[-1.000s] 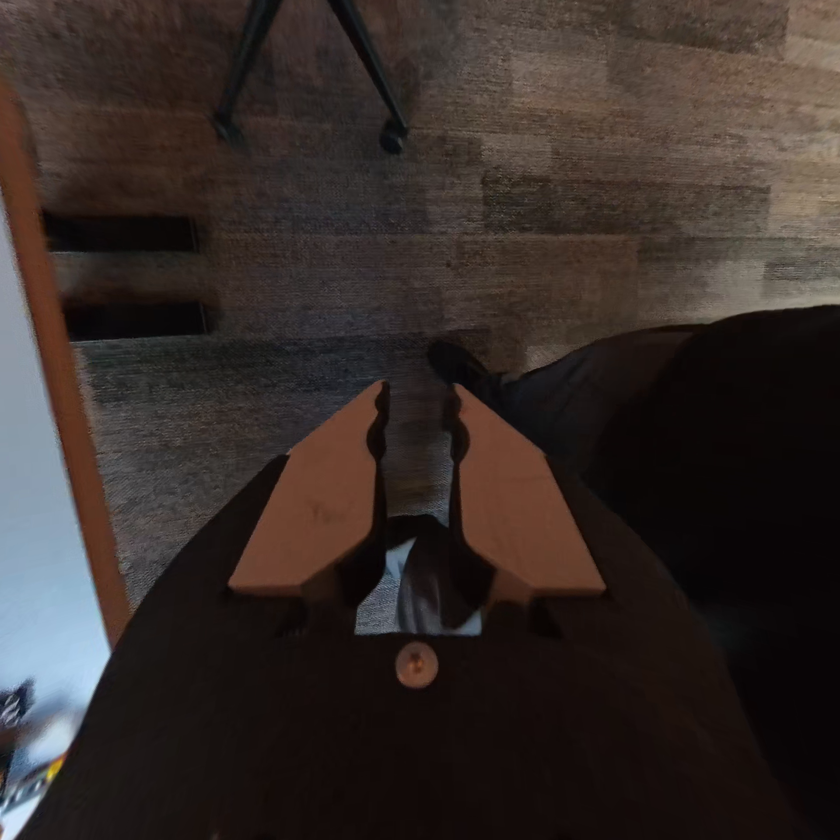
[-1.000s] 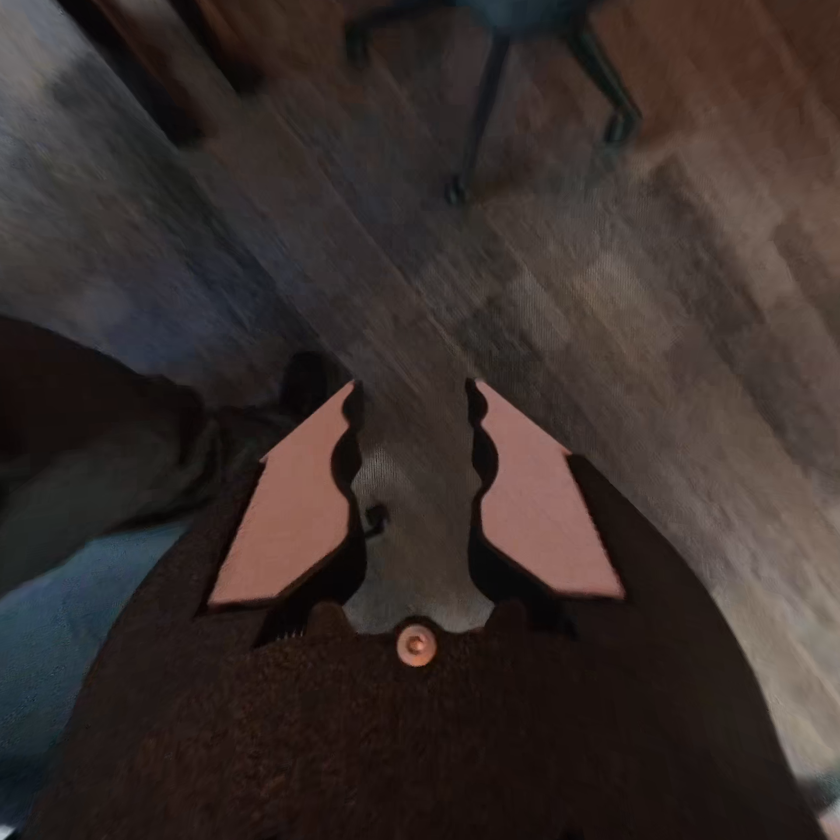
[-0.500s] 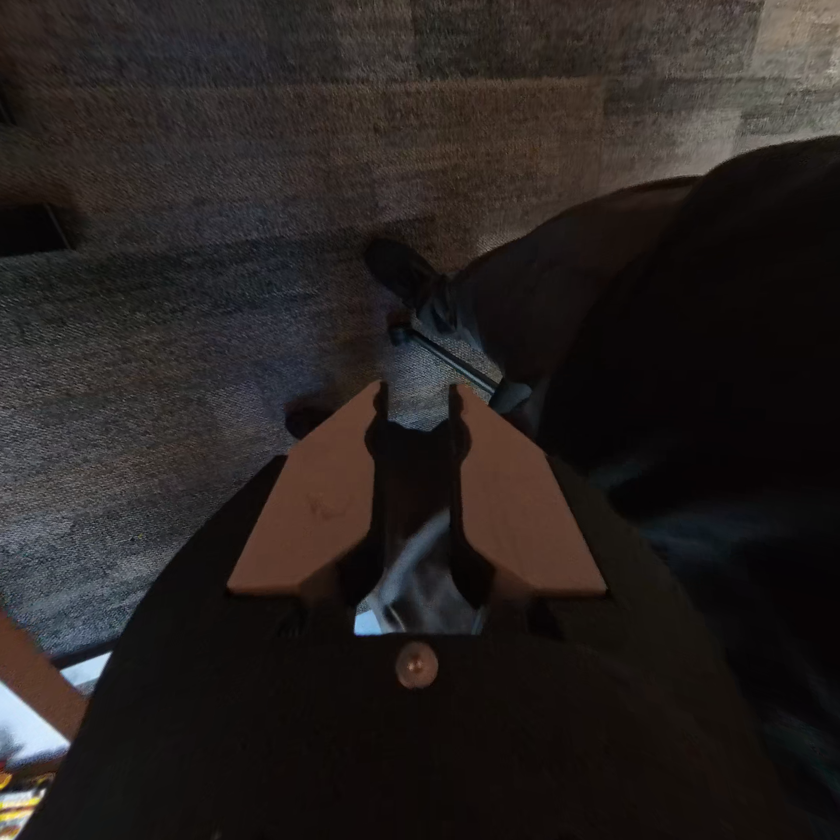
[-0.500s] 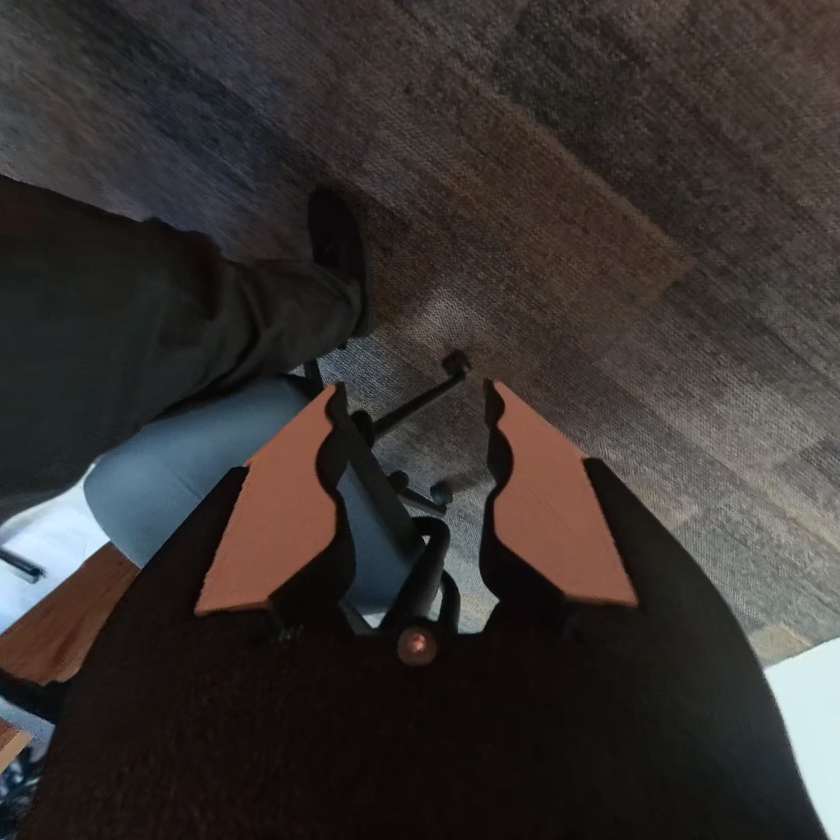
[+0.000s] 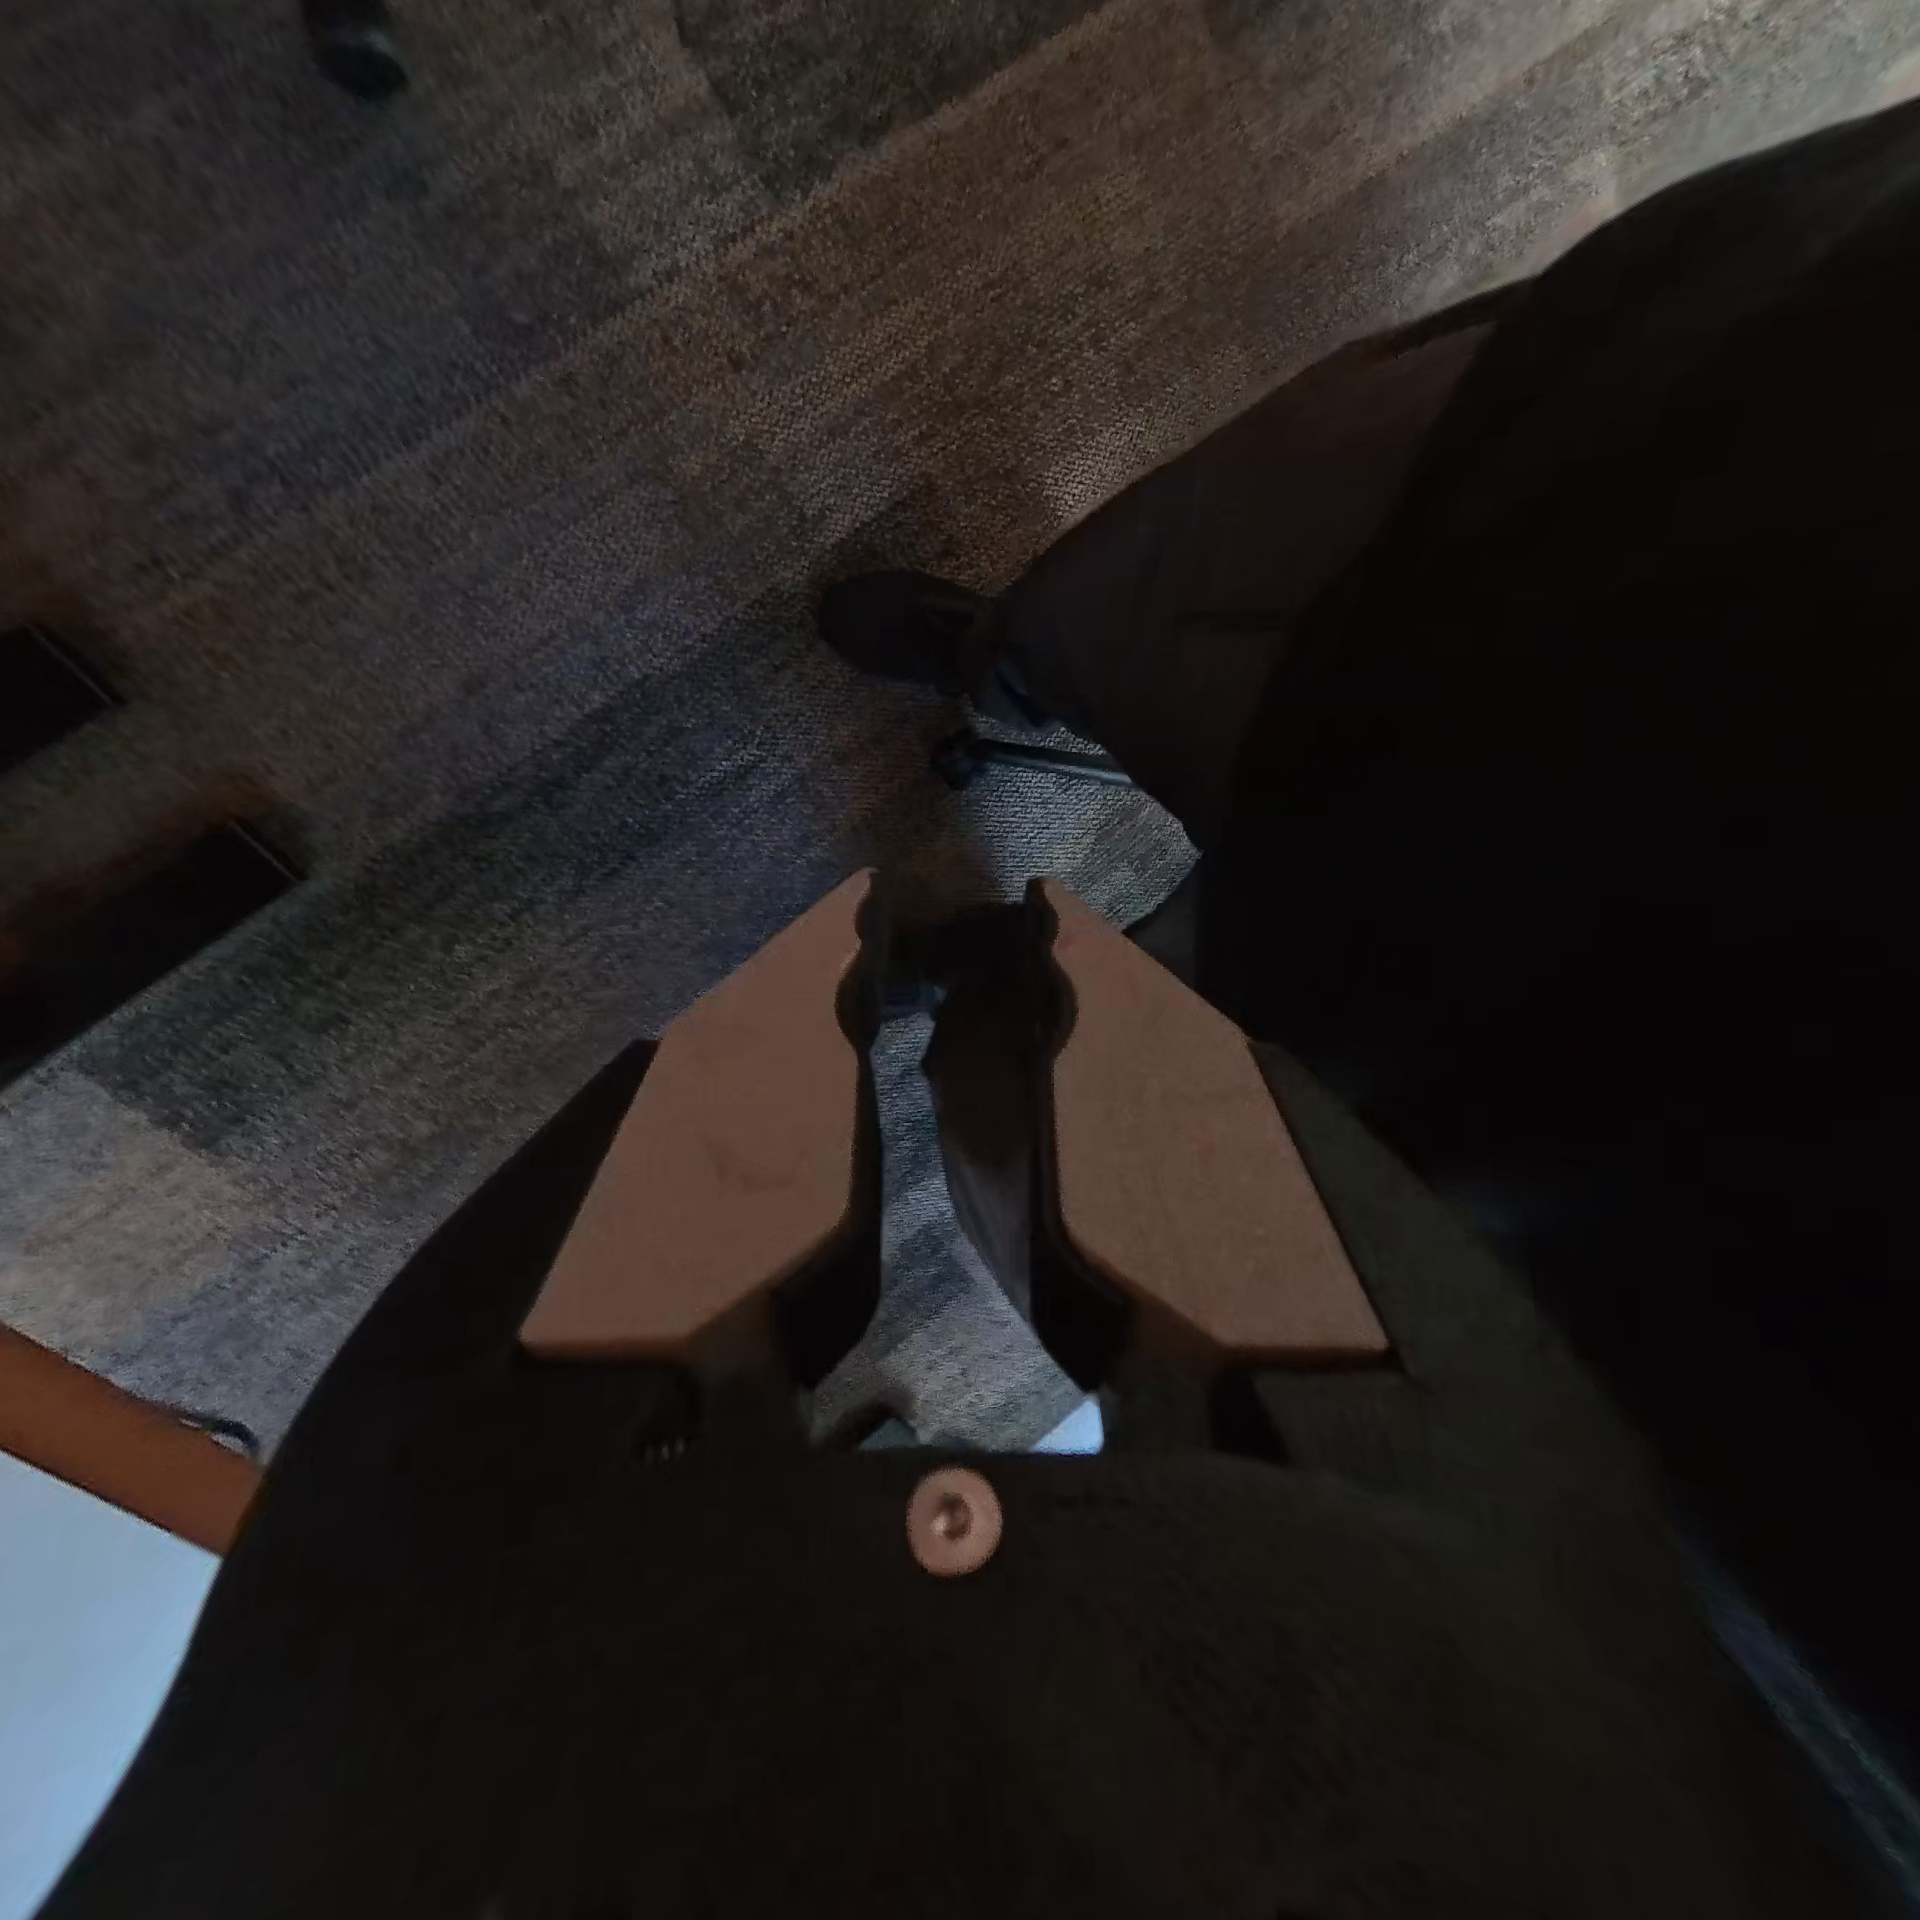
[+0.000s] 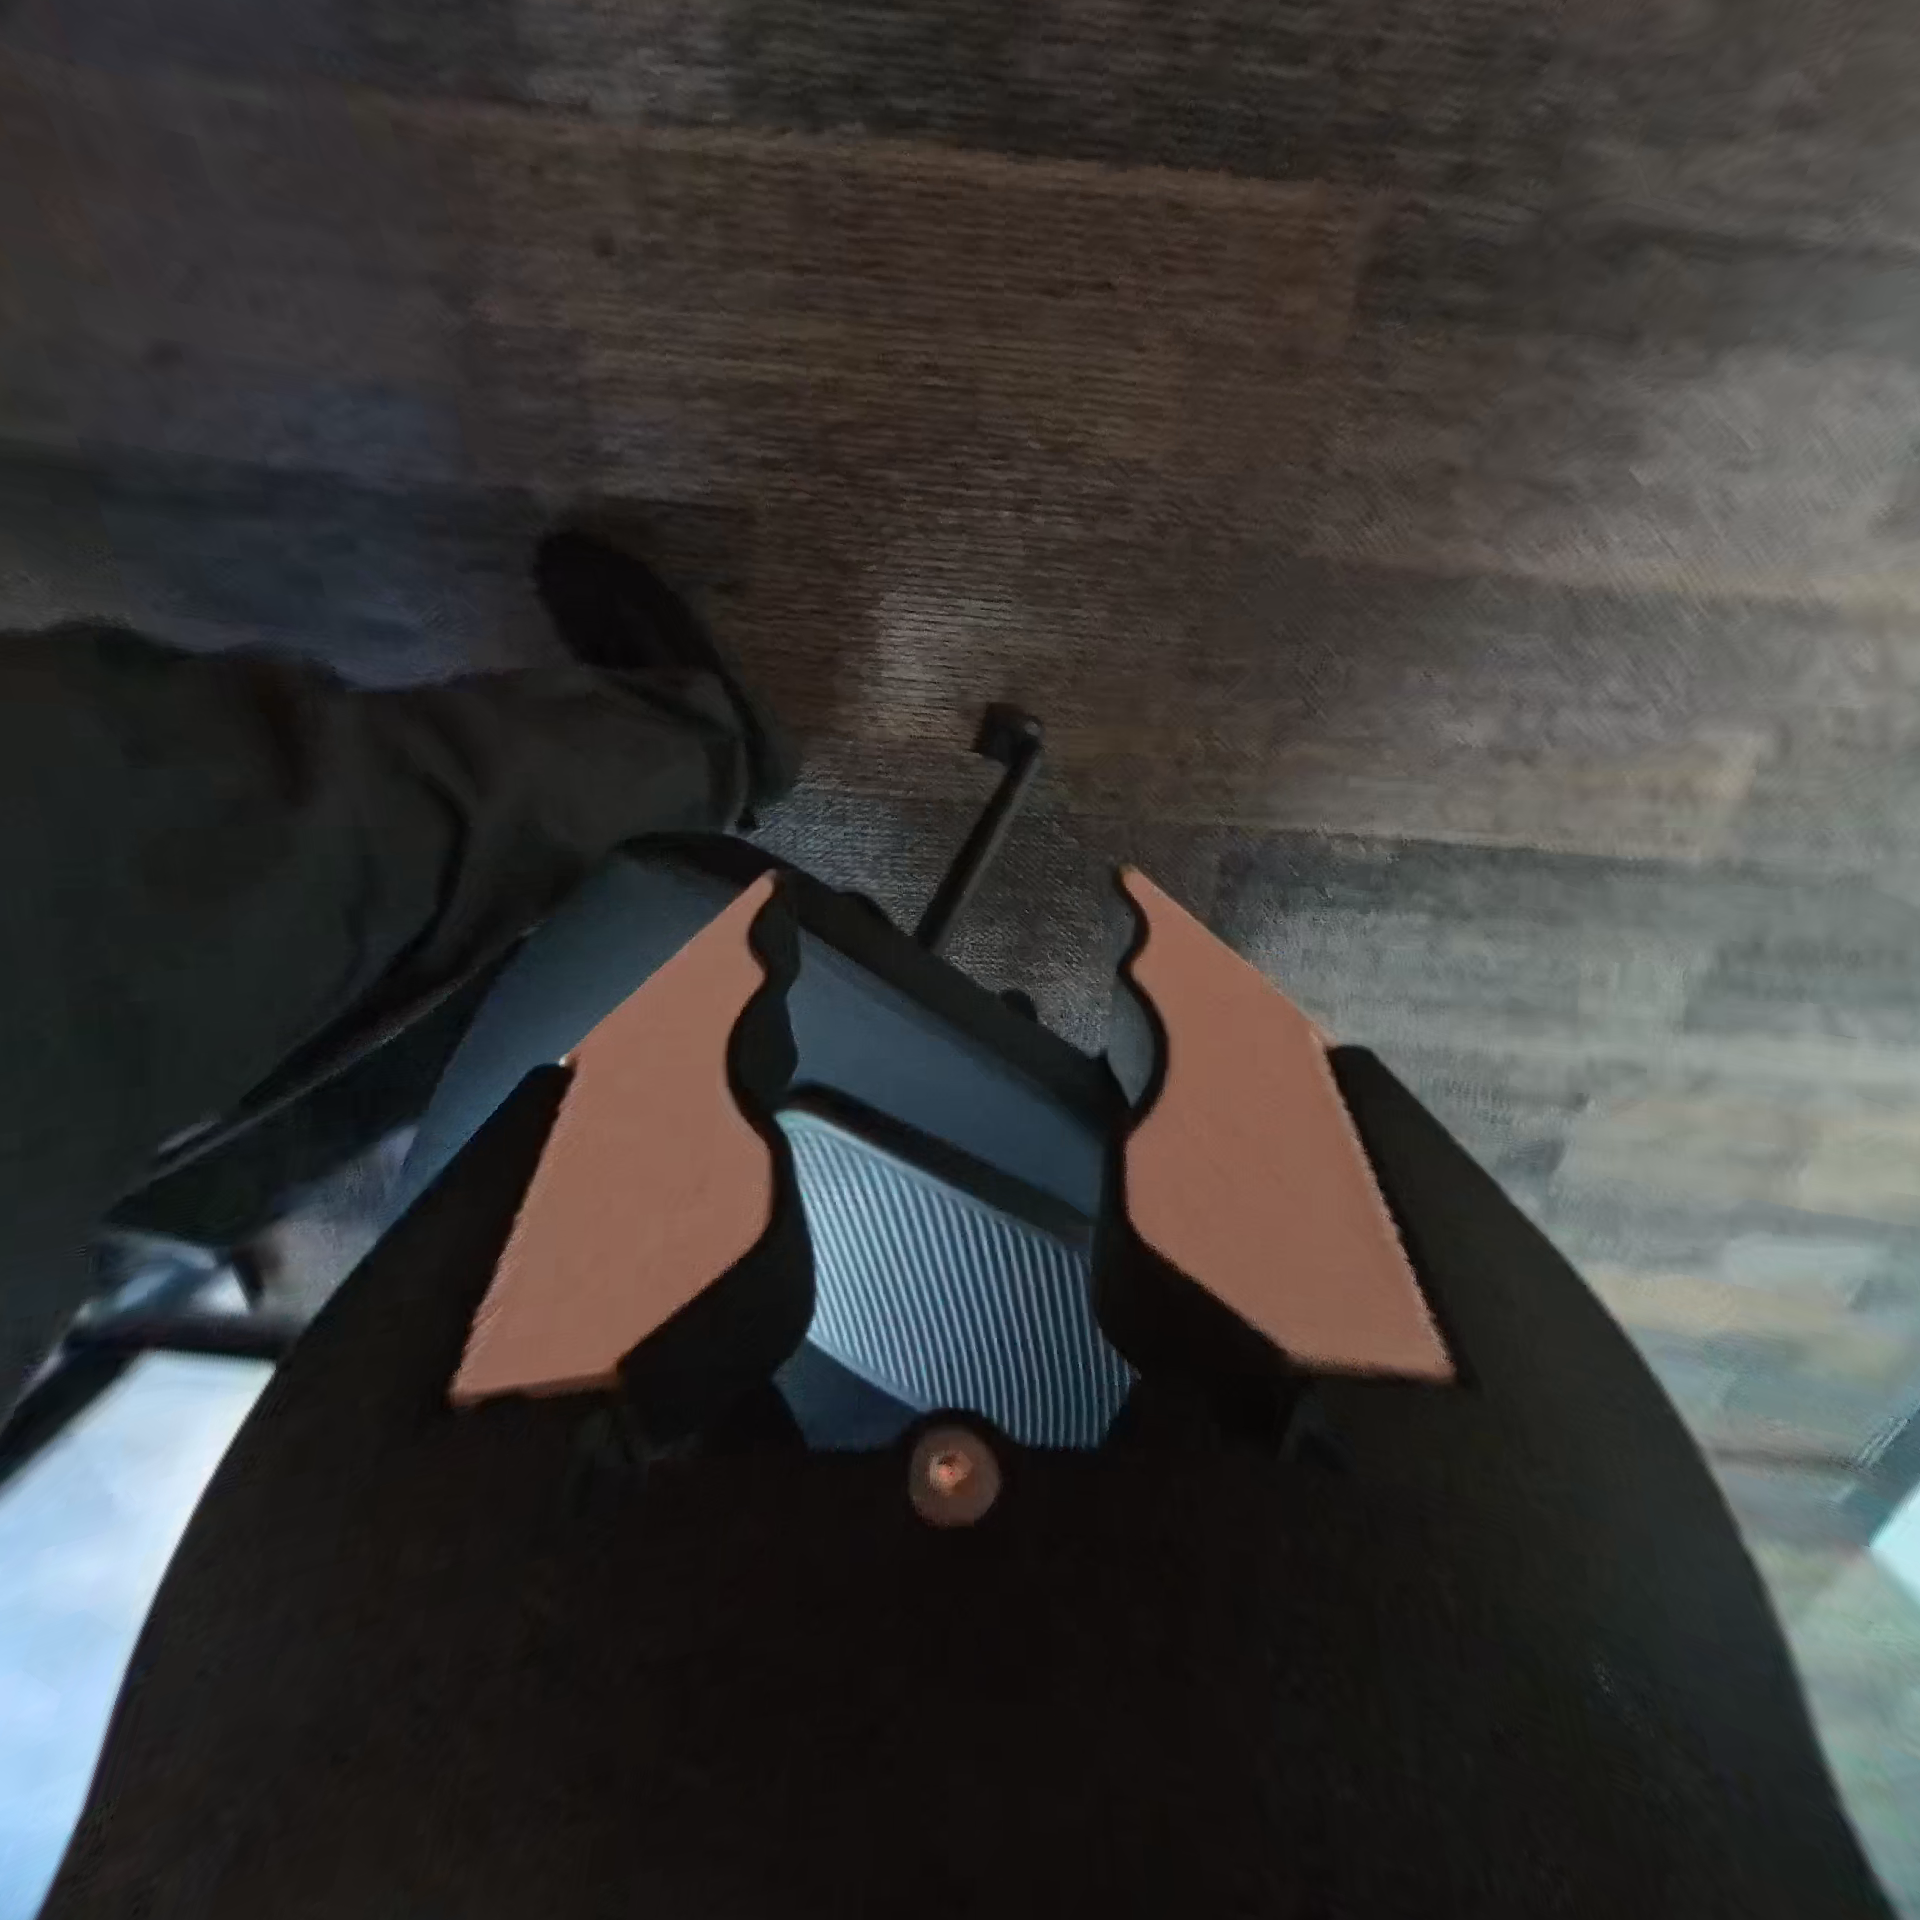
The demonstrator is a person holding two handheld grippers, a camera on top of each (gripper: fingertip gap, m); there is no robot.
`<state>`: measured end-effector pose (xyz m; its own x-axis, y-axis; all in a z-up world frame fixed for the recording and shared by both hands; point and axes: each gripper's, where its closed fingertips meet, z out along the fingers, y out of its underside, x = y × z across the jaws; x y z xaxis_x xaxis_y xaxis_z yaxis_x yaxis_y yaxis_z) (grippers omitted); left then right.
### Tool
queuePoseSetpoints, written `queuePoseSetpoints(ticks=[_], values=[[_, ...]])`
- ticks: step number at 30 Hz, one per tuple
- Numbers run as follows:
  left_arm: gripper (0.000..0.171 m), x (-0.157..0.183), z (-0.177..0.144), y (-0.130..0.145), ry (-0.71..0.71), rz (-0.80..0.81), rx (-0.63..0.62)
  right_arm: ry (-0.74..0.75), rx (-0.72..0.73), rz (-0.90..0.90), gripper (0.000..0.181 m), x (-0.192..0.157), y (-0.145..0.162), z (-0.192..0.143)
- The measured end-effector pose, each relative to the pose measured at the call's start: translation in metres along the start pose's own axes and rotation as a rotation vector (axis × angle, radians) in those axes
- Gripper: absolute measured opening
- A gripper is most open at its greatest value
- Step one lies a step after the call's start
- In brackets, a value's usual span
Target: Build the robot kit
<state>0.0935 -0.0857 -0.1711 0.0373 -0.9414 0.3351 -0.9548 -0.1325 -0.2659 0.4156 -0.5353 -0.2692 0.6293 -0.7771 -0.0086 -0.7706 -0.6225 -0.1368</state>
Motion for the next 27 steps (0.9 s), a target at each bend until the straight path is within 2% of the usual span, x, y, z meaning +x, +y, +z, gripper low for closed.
queuePoseSetpoints(ticks=[3, 6, 9, 12, 15, 18, 23, 27], values=[[0.022, -0.003, 0.001, 0.005, 0.016, 0.107, -0.005, 0.214, 0.071, 0.193, 0.048, 0.065, 0.051, -0.039], [0.021, -0.002, 0.007, 0.015, 0.051, 0.218, -0.019, 0.32, 0.131, 0.389, 0.056, 0.106, 0.112, -0.081], [0.021, 0.004, 0.014, 0.018, 0.085, 0.302, -0.011, 0.331, 0.195, 0.483, 0.053, 0.094, 0.164, -0.105], [0.021, 0.018, 0.02, 0.01, 0.119, 0.36, 0.024, 0.245, 0.233, 0.457, 0.053, 0.038, 0.182, -0.101], [0.021, 0.033, 0.026, 0.0, 0.152, 0.368, 0.045, 0.135, 0.276, 0.352, 0.052, -0.027, 0.164, -0.09], [0.022, 0.042, 0.026, -0.013, 0.16, 0.367, 0.066, 0.056, 0.318, 0.243, 0.052, -0.07, 0.122, -0.078], [0.027, 0.033, 0.03, -0.028, 0.095, 0.354, 0.06, -0.053, 0.354, 0.001, 0.06, -0.109, 0.024, -0.05], [0.035, 0.016, 0.041, -0.041, 0.002, 0.247, 0.04, -0.114, 0.323, -0.23, 0.063, -0.132, -0.04, -0.014]])
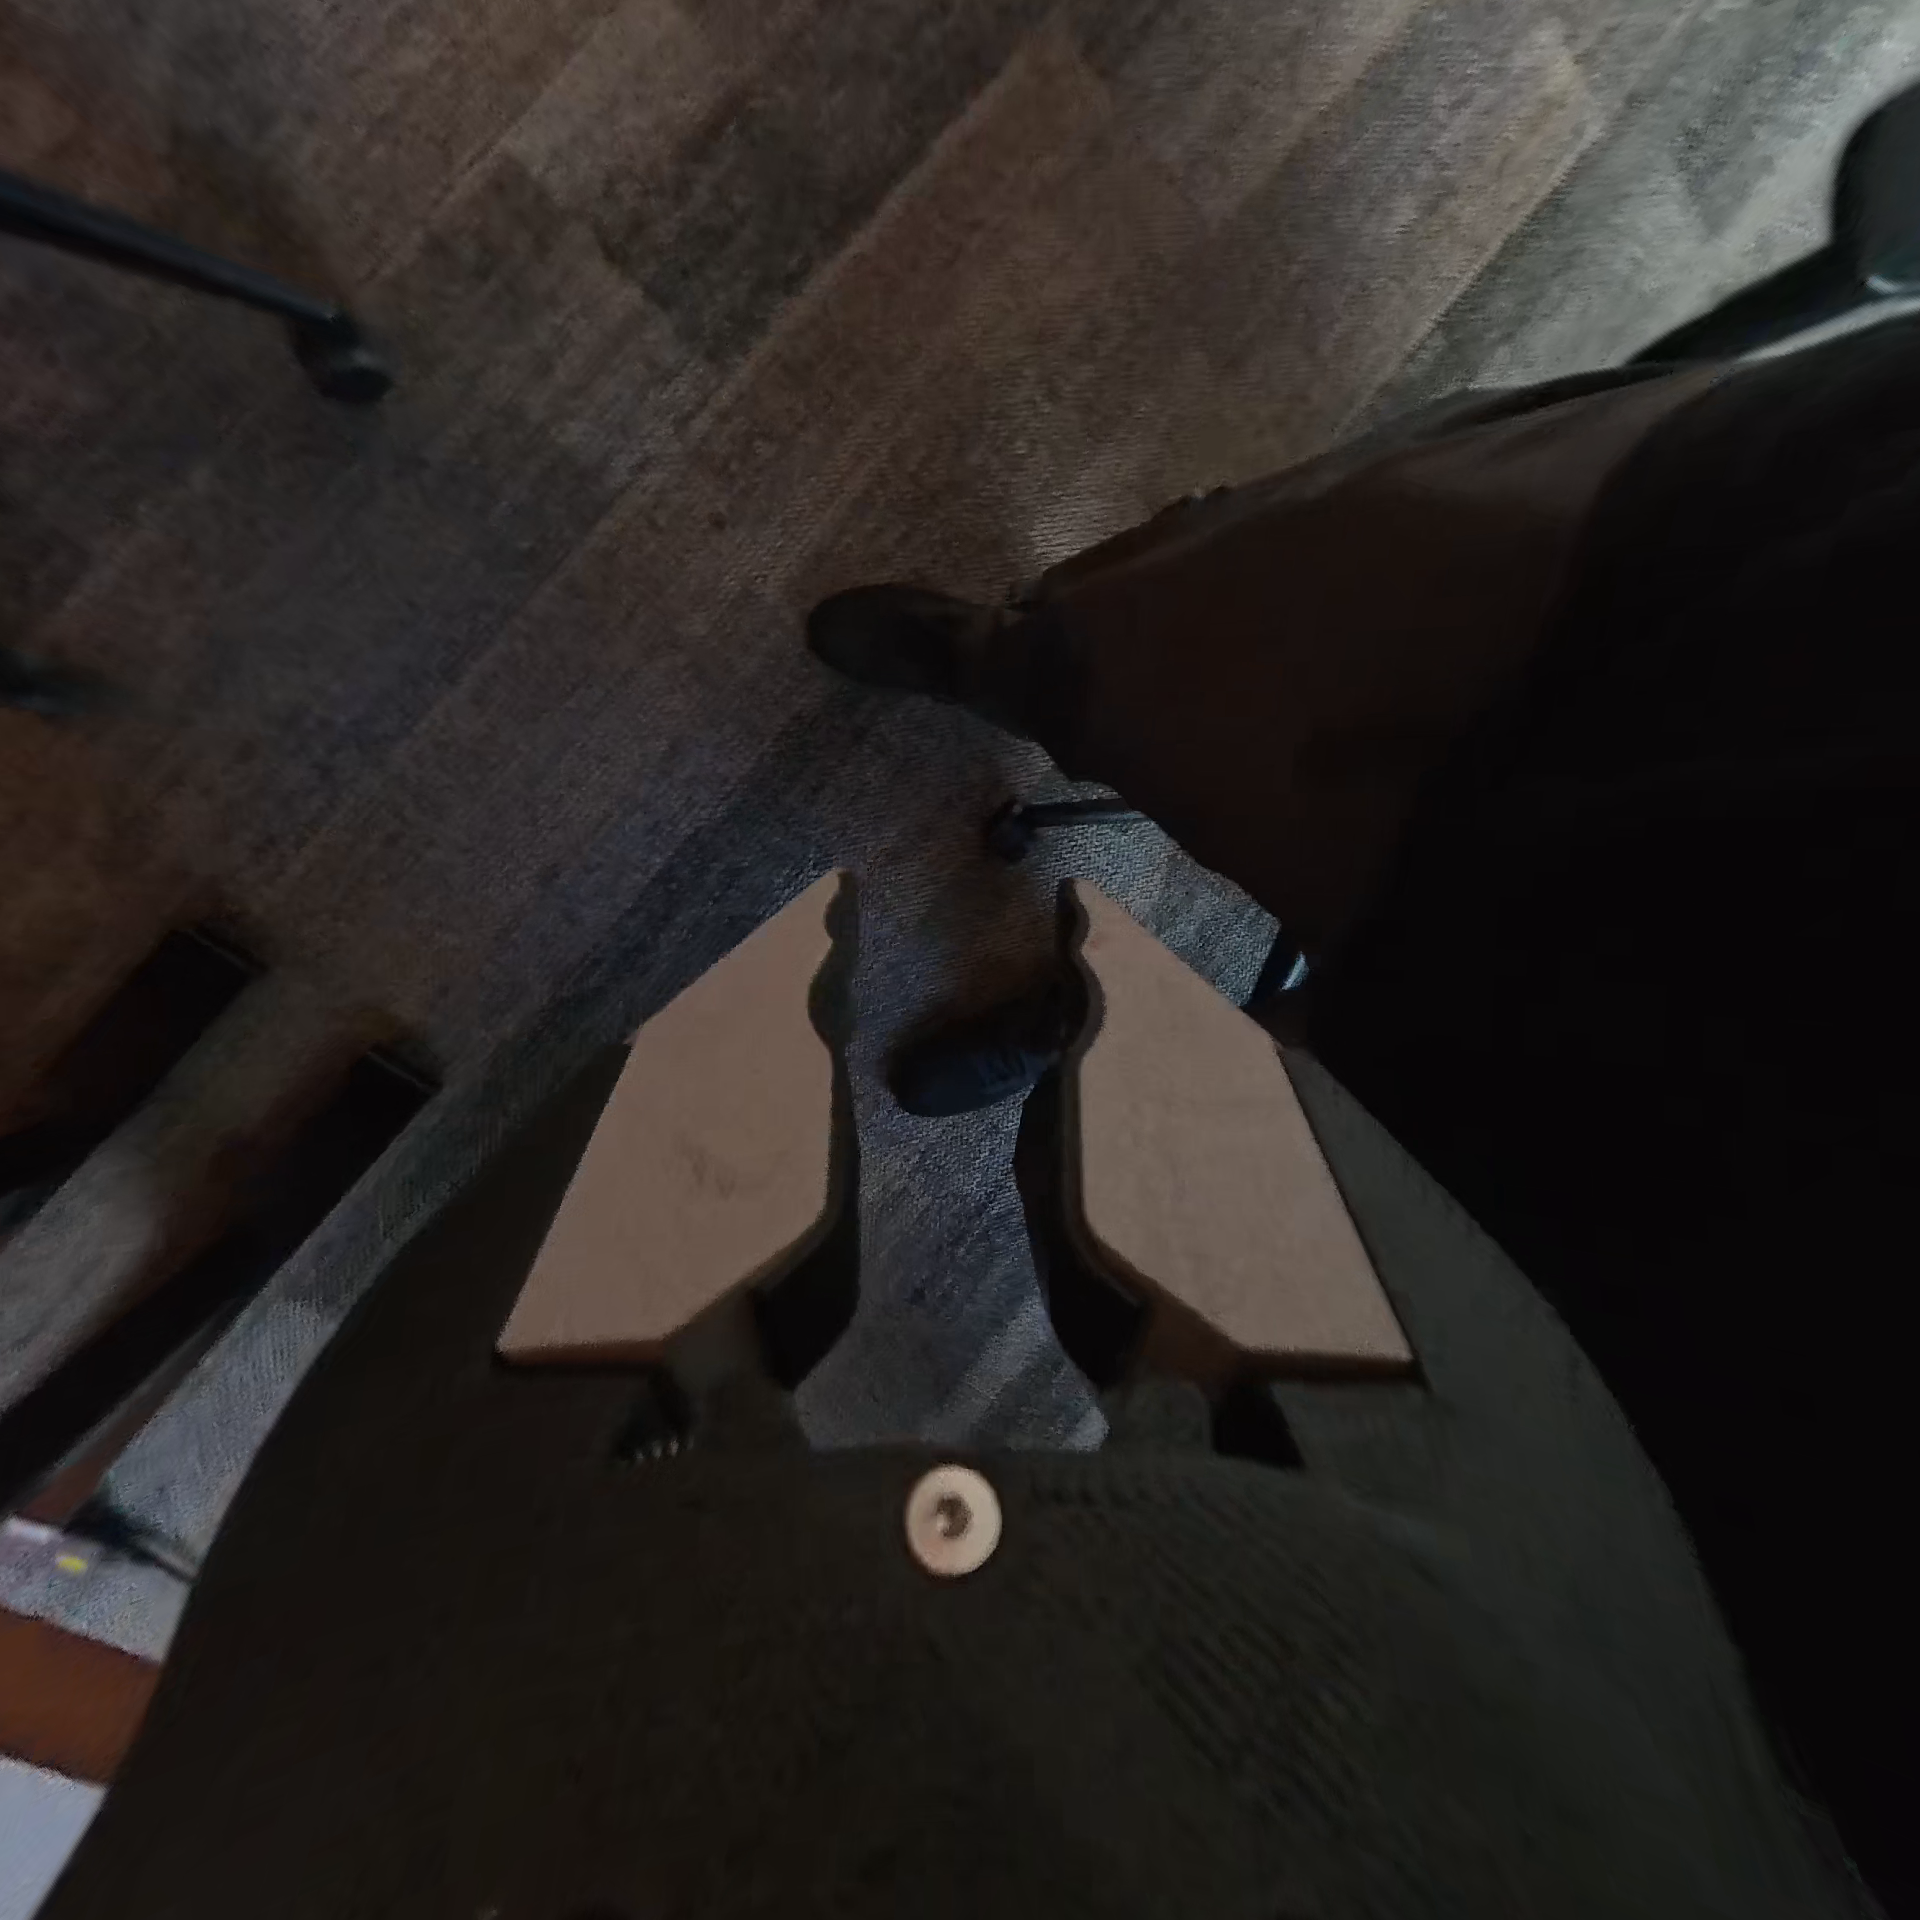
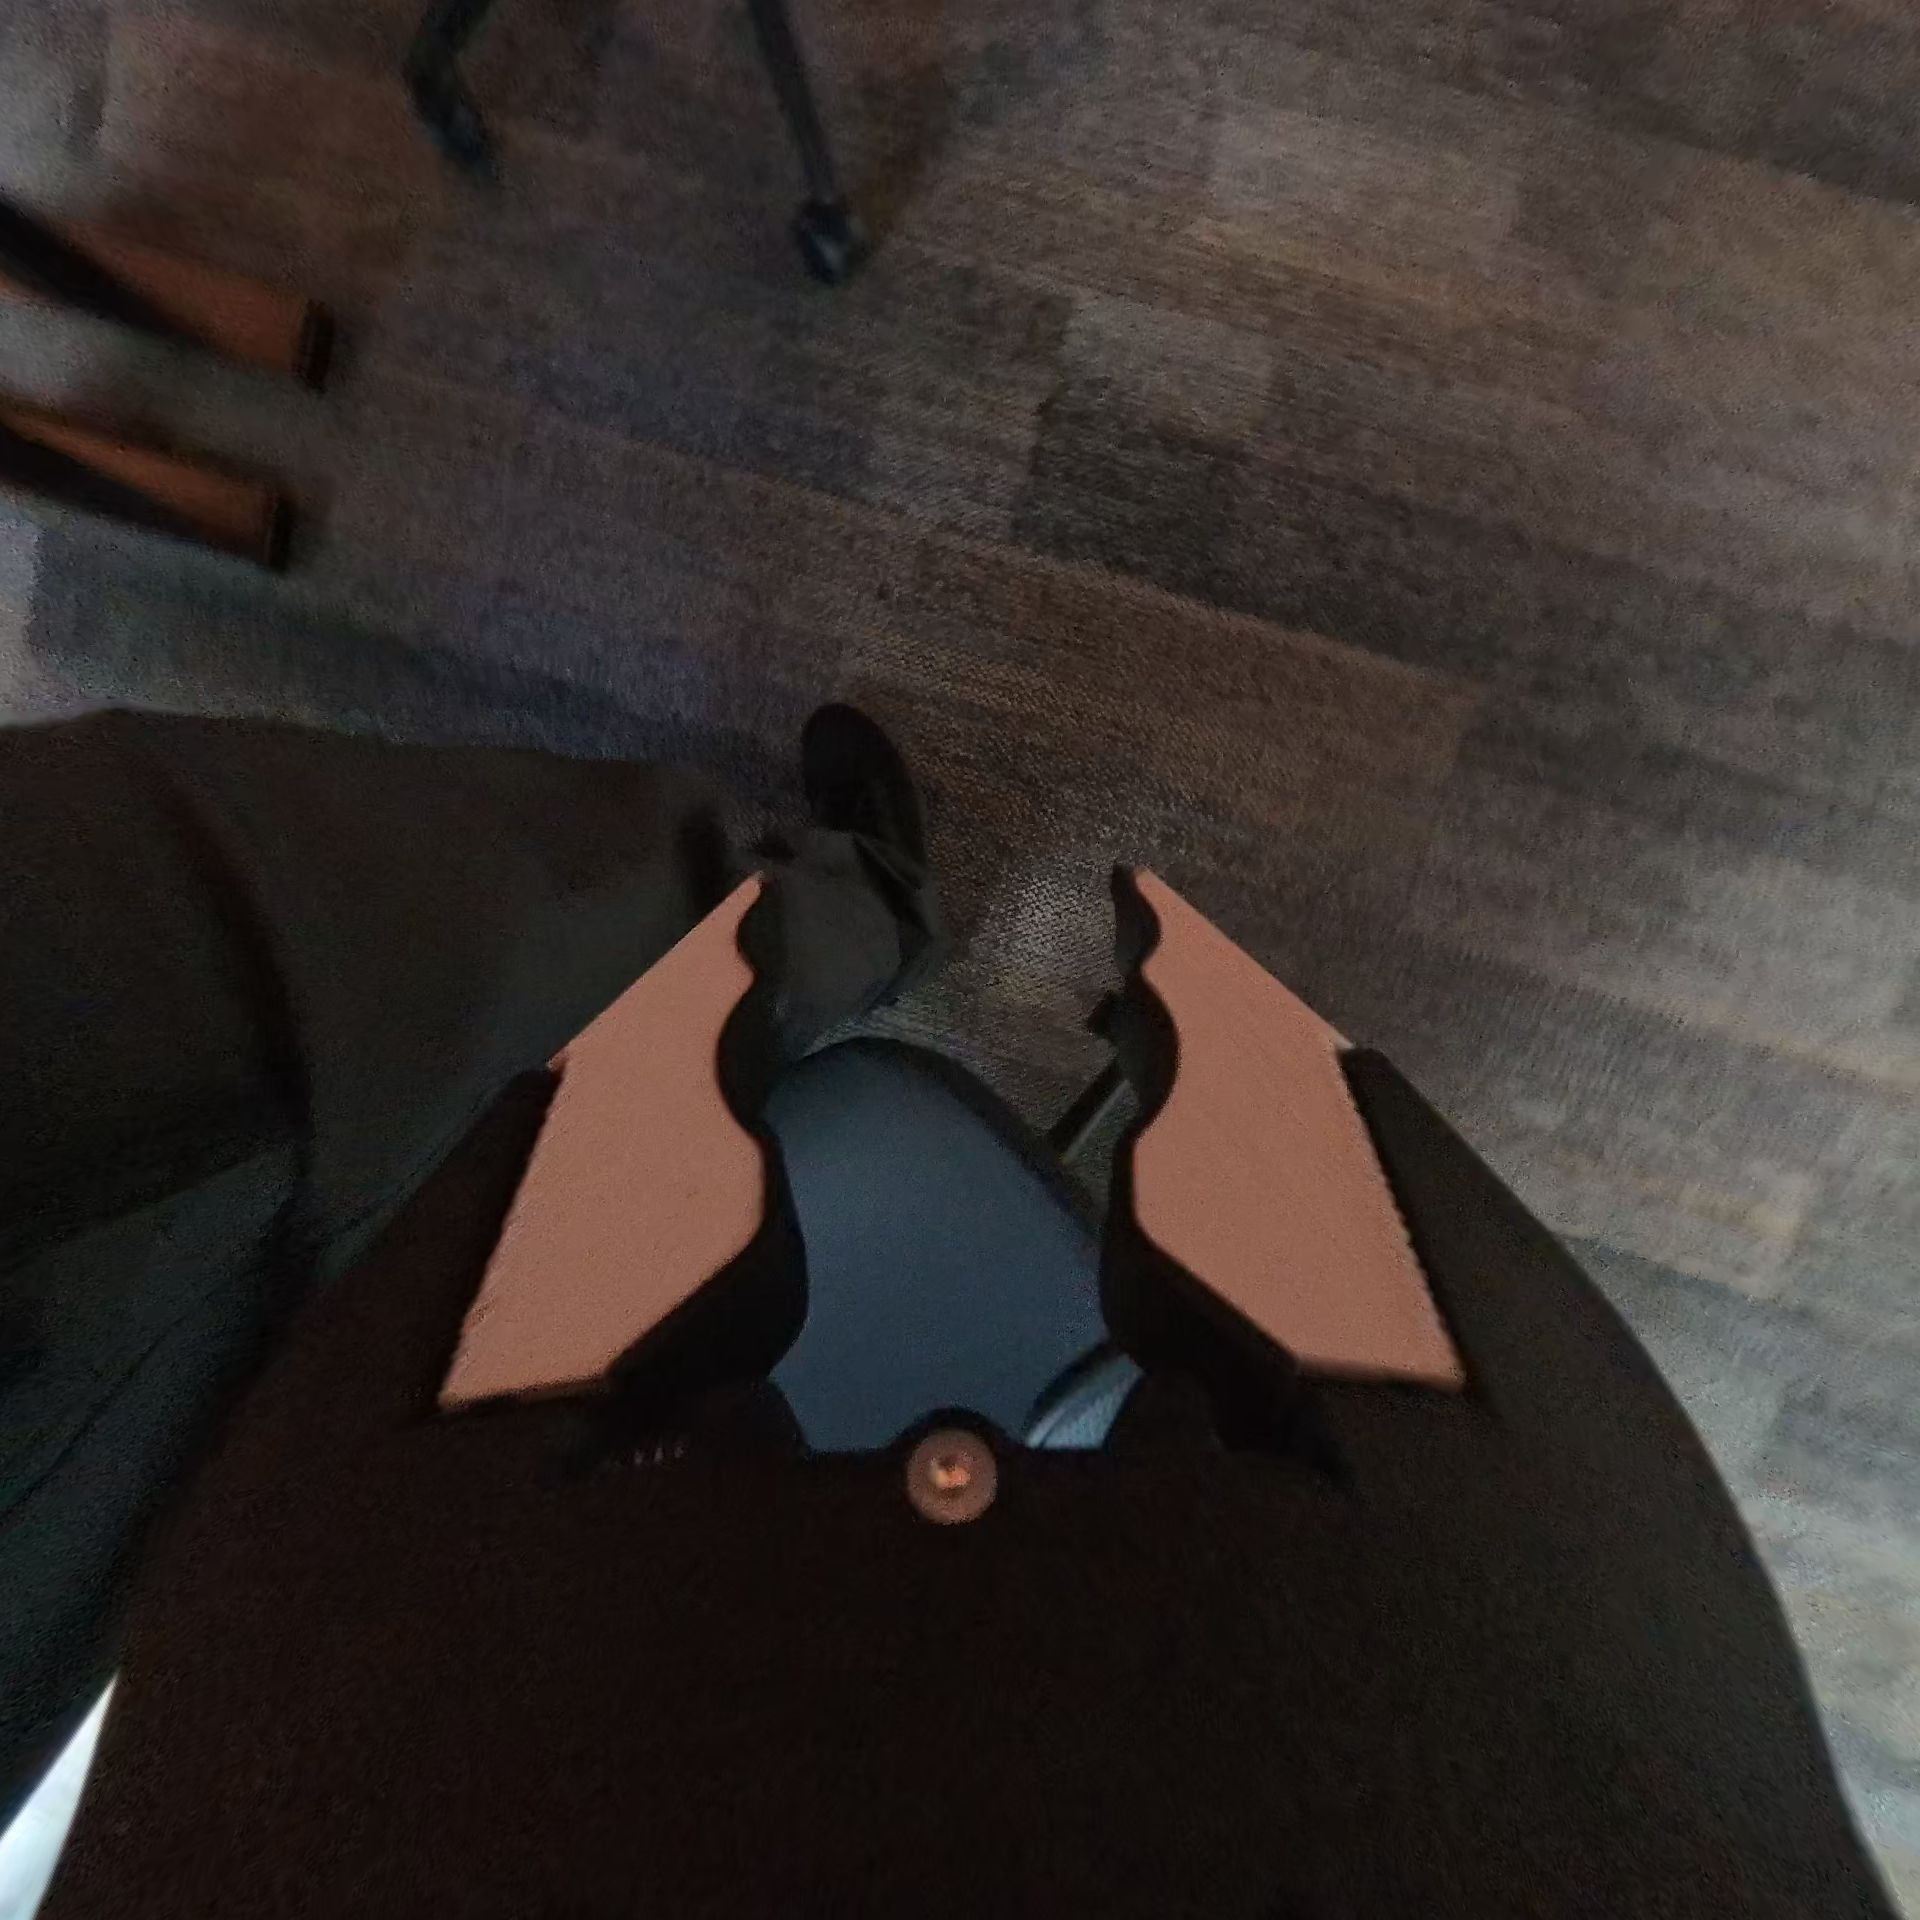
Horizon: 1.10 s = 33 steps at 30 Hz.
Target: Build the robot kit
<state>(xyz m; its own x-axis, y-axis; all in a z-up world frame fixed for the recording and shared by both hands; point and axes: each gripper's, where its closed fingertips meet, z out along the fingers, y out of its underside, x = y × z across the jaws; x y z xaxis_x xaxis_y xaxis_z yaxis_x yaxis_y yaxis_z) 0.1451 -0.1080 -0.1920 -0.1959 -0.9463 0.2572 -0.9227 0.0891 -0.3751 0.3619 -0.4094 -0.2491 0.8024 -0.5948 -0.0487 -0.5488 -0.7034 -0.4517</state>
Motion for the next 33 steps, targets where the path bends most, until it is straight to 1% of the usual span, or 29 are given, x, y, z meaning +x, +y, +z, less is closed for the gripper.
queuePoseSetpoints(ticks=[3, 7, 10, 12, 15, 20, 22, 24, 28, 33], values=[[0.036, -0.005, 0.016, -0.007, -0.042, -0.095, -0.045, -0.079, -0.042, -0.151, 0.064, -0.002, -0.017, 0.044], [0.036, 0.0, 0.049, -0.025, -0.054, -0.145, -0.12, -0.135, -0.087, -0.258, 0.064, 0.01, -0.02, 0.095], [0.034, 0.01, 0.075, -0.051, -0.01, -0.144, -0.153, -0.132, -0.095, -0.306, 0.06, 0.029, -0.013, 0.124], [0.033, 0.017, 0.093, -0.067, 0.036, -0.13, -0.168, -0.13, -0.111, -0.319, 0.052, 0.041, -0.001, 0.144], [0.03, 0.024, 0.124, -0.077, 0.089, -0.099, -0.207, -0.12, -0.117, -0.302, 0.05, 0.054, 0.017, 0.167], [0.029, 0.038, 0.179, -0.059, 0.149, -0.104, -0.317, -0.146, -0.133, -0.203, 0.049, 0.055, 0.047, 0.184], [0.029, 0.048, 0.194, -0.05, 0.172, -0.133, -0.341, -0.172, -0.115, -0.163, 0.049, 0.053, 0.04, 0.184], [0.028, 0.06, 0.206, -0.044, 0.191, -0.16, -0.346, -0.2, -0.098, -0.133, 0.045, 0.052, 0.038, 0.184], [0.026, 0.08, 0.222, -0.03, 0.182, -0.207, -0.311, -0.238, -0.123, -0.104, 0.046, 0.052, 0.046, 0.191], [0.02, 0.093, 0.226, 0.002, 0.096, -0.325, -0.211, -0.249, -0.142, -0.129, 0.045, 0.047, 0.052, 0.2]])
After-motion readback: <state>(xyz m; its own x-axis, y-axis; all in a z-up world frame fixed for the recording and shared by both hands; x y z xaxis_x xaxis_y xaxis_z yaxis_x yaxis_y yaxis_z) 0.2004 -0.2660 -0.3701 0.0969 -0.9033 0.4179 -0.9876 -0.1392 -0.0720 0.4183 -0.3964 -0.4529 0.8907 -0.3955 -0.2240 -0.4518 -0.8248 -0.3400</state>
